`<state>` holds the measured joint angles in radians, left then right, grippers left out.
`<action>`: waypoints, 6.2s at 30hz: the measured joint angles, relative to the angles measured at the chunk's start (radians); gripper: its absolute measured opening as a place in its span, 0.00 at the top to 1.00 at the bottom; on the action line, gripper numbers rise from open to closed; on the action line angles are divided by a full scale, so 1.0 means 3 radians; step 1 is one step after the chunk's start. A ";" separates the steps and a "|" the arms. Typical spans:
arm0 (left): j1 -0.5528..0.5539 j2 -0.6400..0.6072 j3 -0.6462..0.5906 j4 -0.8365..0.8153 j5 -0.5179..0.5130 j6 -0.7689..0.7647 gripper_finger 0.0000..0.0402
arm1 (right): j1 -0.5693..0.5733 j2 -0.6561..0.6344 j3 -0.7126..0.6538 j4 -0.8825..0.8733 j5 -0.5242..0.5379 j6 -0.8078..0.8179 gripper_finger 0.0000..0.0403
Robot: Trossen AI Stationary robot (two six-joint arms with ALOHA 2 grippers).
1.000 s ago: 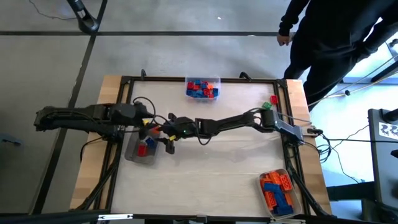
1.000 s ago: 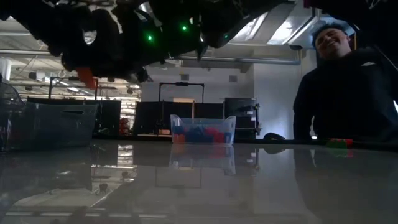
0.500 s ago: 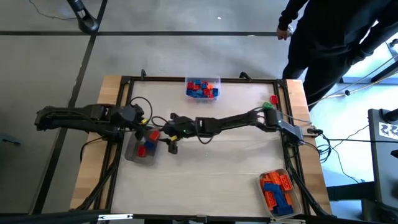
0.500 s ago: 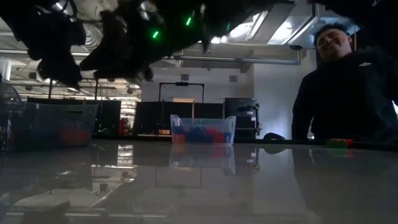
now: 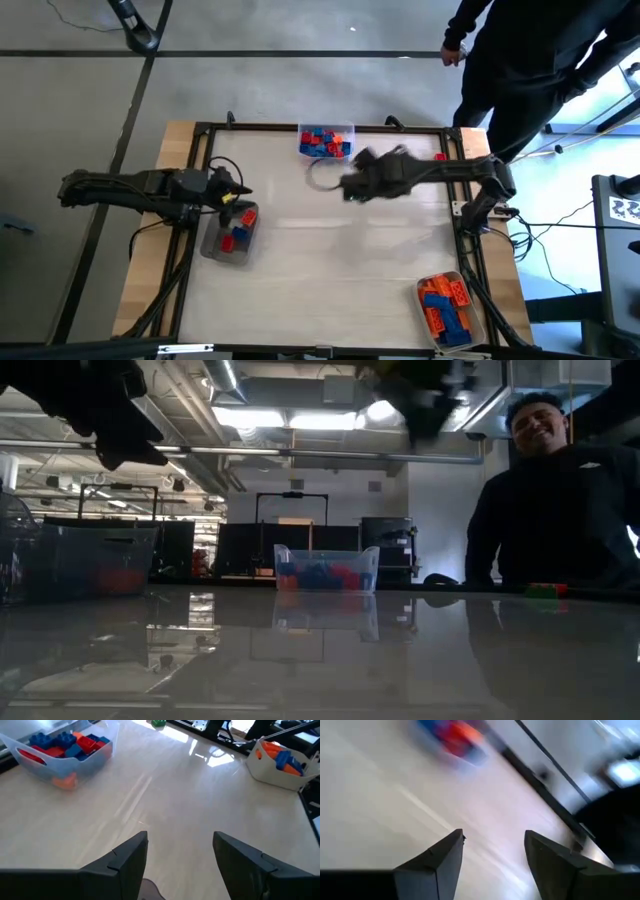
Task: Sort blocks by size
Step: Put the green 4 stud game piece into the black bin, then put the red 4 stud game piece into the black bin
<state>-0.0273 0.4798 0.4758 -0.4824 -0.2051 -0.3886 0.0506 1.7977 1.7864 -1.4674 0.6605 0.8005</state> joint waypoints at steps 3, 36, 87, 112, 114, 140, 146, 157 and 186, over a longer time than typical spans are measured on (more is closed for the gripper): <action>0.0000 0.0006 -0.0075 0.0052 -0.0001 -0.0004 0.47 | -0.0232 -0.0159 -0.0206 -0.0293 -0.0048 0.0398 0.48; -0.0067 0.0018 -0.0153 0.0248 -0.0001 0.0100 0.47 | -0.2425 -0.0647 -0.3023 0.1707 -0.1031 0.0370 0.48; -0.0066 0.0018 -0.0153 0.0247 0.0000 -0.0052 0.47 | -0.0579 -0.0679 -0.2085 0.2428 -0.1889 -0.0125 0.48; -0.0067 0.0018 -0.0155 0.0252 0.0000 -0.0014 0.47 | -0.0453 0.0035 -0.2405 0.2695 -0.1414 0.1174 0.48; -0.0067 0.0018 -0.0155 0.0252 0.0000 -0.0015 0.47 | -0.0454 0.0069 -0.2396 0.2739 -0.1415 0.1141 0.48; -0.0066 -0.0001 -0.0092 0.0427 0.0000 0.0185 0.47 | 0.0111 0.0065 -0.1945 0.3891 -0.1250 -0.0587 0.66; -0.0067 -0.0006 0.0080 0.0451 0.0000 0.0247 0.47 | 0.0185 0.0189 -0.1940 0.5574 -0.1600 -0.1408 0.63; -0.0065 -0.0054 0.0114 0.0837 0.0000 0.0253 0.47 | 0.0020 0.1346 -0.0852 0.6285 -0.1890 -0.1833 0.64; -0.0070 -0.0052 0.0114 0.0840 0.0000 0.0273 0.47 | -0.0081 0.2083 0.0904 0.4432 -0.1883 -0.2233 0.24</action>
<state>-0.0483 0.4641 0.5098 -0.2304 -0.2050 -0.3068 0.0262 2.4226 2.0575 -0.1379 0.0956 0.1306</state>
